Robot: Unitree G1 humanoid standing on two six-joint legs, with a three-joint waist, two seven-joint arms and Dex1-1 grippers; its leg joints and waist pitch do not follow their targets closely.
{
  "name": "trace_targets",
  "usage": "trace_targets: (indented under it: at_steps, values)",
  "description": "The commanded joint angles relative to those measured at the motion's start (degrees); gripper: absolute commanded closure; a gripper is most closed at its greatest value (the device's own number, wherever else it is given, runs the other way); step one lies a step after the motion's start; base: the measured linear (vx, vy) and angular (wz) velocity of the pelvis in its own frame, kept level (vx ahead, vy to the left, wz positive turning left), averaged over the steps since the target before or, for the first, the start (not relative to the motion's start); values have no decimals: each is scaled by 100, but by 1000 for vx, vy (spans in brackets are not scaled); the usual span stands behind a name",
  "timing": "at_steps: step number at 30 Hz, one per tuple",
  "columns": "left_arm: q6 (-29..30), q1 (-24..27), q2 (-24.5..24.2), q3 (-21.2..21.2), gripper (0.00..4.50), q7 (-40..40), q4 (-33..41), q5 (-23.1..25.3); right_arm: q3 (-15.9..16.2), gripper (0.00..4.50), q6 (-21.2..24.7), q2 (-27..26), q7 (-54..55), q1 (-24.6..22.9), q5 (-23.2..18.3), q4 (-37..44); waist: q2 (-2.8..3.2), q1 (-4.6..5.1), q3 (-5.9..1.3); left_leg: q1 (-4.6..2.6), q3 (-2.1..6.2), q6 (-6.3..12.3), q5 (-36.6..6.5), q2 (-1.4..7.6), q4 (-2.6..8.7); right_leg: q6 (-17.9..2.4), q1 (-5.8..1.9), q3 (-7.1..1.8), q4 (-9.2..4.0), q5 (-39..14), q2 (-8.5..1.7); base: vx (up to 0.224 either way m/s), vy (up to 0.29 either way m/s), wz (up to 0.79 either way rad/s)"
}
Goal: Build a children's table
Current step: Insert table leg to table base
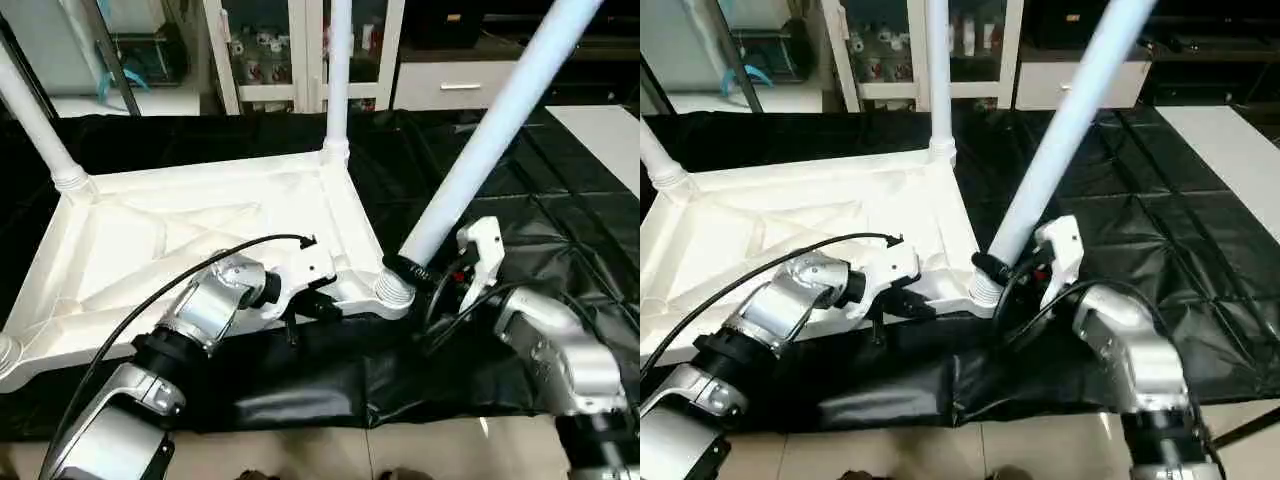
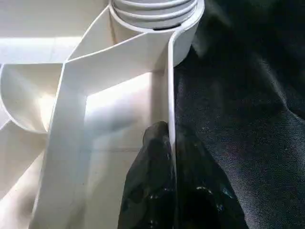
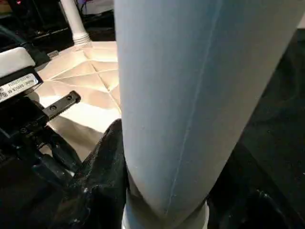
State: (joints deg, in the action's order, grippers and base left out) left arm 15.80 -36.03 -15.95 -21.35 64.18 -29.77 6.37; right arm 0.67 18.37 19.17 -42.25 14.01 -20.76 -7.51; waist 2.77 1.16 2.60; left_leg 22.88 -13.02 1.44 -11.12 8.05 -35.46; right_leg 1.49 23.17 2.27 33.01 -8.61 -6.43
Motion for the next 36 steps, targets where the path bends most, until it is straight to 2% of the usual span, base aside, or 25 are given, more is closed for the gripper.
trace_targets:
  at_steps: [1, 5, 9, 10, 14, 18, 19, 20, 23, 24, 26, 28, 29, 30, 31, 33, 36]
  values:
    - [-45, -46, 52, 213, 450, -180, -100, -227, 333, 264, 71, 89, 131, -329, 555, -246, -116, -5, -327, -211, 364, -272, -2584, 491, 603, -1148, -61, -171, -440, -2465, -283, 0, 0, 0]
    - [-44, -55, 55, 213, 450, -177, -106, -226, 463, 264, 109, 150, 78, -360, 610, -230, -104, 17, -311, -206, 380, -278, -2725, 489, 618, -1101, -53, -162, -449, -2652, -280, 0, 0, 0]
    - [-54, -46, 32, 197, 450, -120, -95, -225, 851, 264, 380, 430, -178, -247, 785, -225, -104, 30, -312, -220, 394, -332, -2851, 491, 625, -1050, -46, -168, -460, -2668, -274, 0, 0, 0]
    - [-73, -38, 21, 185, 450, -110, -96, -213, 975, 264, 588, 531, -327, -163, 772, -245, -104, 29, -315, -221, 391, -323, -2853, 491, 625, -1063, -42, -172, -460, -2622, -274, 0, 0, 0]
    - [-77, -24, 19, 178, 450, -62, -89, -219, 1061, 264, 798, 601, -476, -5, 796, -355, -100, 30, -314, -219, 392, -319, -2876, 490, 621, -1098, -42, -174, -462, -2602, -280, 0, 0, 0]
    - [-83, -13, 12, 168, 450, -33, -81, -222, 1114, 264, 824, 558, -466, 333, 891, -719, -96, 46, -323, -233, 403, -381, -2974, 488, 618, -1107, -28, -168, -460, -2640, -280, 0, 0, 0]
    - [-83, -12, 9, 165, 450, -31, -79, -221, 1135, 264, 858, 546, -443, 398, 886, -789, -99, 53, -317, -209, 410, -387, -2987, 489, 630, -1100, -46, -164, -456, -2625, -274, 0, 0, 0]
    - [-85, -10, 7, 163, 450, -33, -74, -219, 1164, 264, 895, 536, -430, 450, 891, -849, -97, 52, -308, -227, 412, -417, -3078, 491, 633, -1084, -21, -164, -465, -2695, -273, 0, 0, 0]
    - [-95, -11, 10, 168, 450, -45, -77, -218, 1248, 264, 947, 492, -456, 428, 932, -900, -118, 84, -299, -212, 443, -490, -3303, 488, 646, -968, -28, -148, -483, -2973, -279, 0, 0, 0]
    - [-101, -11, 11, 170, 450, -51, -79, -215, 1271, 264, 966, 479, -471, 379, 932, -888, -112, 90, -296, -246, 451, -534, -3453, 484, 644, -891, 7, -147, -510, -3140, -276, 0, 0, 0]
    - [-99, -8, 11, 171, 450, -56, -73, -214, 1281, 264, 960, 465, -462, 324, 939, -882, -132, 96, -293, -248, 455, -543, -3499, 483, 646, -854, 14, -149, -524, -3202, -275, 0, 0, 0]
    - [-98, -1, 8, 178, 450, -66, -66, -214, 1250, 264, 945, 403, -426, 196, 896, -936, -119, 99, -273, -283, 460, -563, -3650, 478, 645, -799, 50, -140, -559, -3324, -263, 0, 0, 0]
    - [-99, -1, 6, 179, 450, -65, -67, -215, 1199, 264, 939, 365, -378, 179, 861, -980, -122, 108, -266, -282, 468, -569, -3704, 478, 652, -781, 42, -130, -559, -3367, -260, 0, 0, 0]
    - [-104, 2, -2, 178, 450, -61, -70, -214, 1089, 264, 914, 293, -278, 190, 799, -1080, -119, 141, -276, -246, 500, -589, -3707, 483, 675, -777, 2, -129, -546, -3329, -278, 0, 0, 0]
    - [-104, 2, -2, 178, 450, -61, -70, -214, 1089, 264, 914, 293, -278, 190, 799, -1080, -119, 141, -276, -246, 500, -589, -3707, 483, 675, -777, 2, -129, -546, -3329, -278, 0, 0, 0]
    - [-112, 7, -12, 172, 450, -60, -76, -211, 959, 264, 800, 224, -123, 284, 791, -1261, -116, 175, -278, -286, 493, -625, -3839, 477, 674, -832, 45, -122, -553, -3245, -259, 0, 0, 0]
    - [-117, 7, -15, 167, 450, -56, -79, -209, 941, 264, 713, 221, -125, 343, 823, -1319, -115, 217, -259, -308, 516, -655, -4058, 472, 675, -724, 58, -92, -588, -3557, -258, 0, 0, 0]
